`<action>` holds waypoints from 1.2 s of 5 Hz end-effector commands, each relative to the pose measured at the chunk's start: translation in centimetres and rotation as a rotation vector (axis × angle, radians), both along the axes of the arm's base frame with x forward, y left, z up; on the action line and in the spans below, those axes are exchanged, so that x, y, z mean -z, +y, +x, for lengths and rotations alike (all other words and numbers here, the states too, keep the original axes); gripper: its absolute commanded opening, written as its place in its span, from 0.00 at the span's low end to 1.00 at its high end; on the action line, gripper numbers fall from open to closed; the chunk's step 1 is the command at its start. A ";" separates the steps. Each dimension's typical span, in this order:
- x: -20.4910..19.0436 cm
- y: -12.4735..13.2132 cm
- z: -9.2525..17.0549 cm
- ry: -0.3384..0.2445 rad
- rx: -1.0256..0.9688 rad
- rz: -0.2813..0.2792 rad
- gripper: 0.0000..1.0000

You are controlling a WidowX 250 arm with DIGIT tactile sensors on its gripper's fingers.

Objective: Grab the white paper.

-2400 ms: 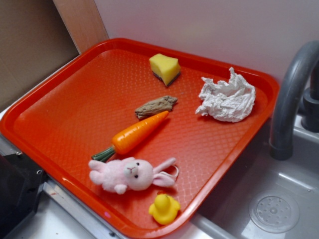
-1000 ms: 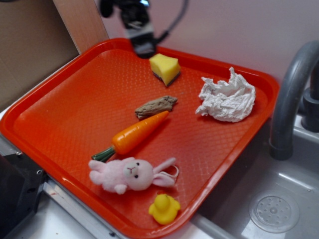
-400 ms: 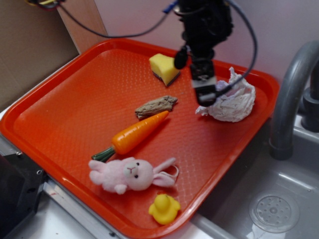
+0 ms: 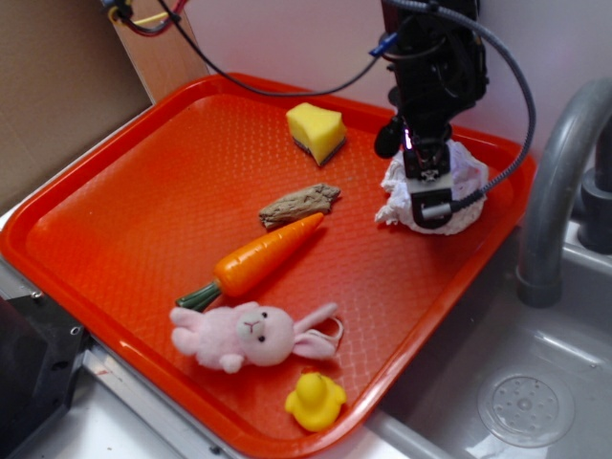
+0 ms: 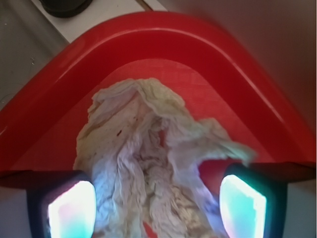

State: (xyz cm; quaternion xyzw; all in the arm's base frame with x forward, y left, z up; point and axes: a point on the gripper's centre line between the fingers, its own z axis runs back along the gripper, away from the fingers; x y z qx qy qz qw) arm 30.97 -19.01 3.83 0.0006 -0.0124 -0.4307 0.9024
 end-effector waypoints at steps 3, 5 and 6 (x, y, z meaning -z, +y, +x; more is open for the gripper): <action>-1.0 -0.1 -2.8 0.022 -0.212 -0.026 0.00; -9.3 4.8 -4.2 -0.075 -0.715 0.078 0.00; -13.0 6.6 -5.8 -0.106 -0.920 0.056 0.00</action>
